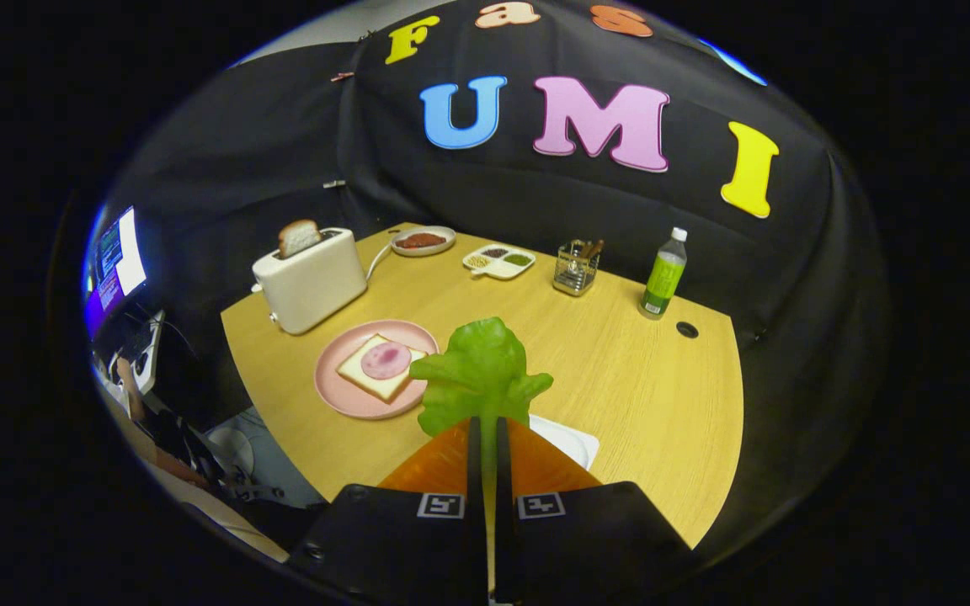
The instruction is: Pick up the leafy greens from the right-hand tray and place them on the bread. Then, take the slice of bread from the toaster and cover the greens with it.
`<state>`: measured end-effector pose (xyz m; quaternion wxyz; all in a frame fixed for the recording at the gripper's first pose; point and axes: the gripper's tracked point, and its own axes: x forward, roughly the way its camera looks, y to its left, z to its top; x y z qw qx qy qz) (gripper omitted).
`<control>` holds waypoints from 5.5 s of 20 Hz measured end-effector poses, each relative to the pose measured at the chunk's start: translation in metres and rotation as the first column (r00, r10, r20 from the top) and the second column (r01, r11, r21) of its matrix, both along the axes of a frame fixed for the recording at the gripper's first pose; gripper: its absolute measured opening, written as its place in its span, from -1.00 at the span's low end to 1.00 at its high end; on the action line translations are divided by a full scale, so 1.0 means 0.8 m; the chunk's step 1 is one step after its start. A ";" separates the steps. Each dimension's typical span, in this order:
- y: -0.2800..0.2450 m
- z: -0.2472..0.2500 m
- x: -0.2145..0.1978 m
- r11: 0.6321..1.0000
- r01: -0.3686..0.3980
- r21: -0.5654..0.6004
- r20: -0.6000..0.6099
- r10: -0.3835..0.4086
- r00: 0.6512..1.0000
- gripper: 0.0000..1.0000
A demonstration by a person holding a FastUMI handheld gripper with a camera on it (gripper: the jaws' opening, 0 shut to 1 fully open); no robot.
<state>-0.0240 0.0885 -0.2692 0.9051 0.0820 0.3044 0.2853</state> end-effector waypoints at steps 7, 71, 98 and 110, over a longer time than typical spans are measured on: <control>0.056 0.146 -0.006 0.999 -0.010 0.035 0.235 0.002 0.972 -0.84; 0.568 0.258 0.150 0.983 -0.130 0.133 0.035 0.126 0.991 0.64; 0.615 0.169 0.212 0.980 0.184 0.080 -0.294 -0.153 0.944 -0.71; 0.484 0.253 0.229 0.939 0.265 0.221 -0.218 -0.218 0.951 -0.71</control>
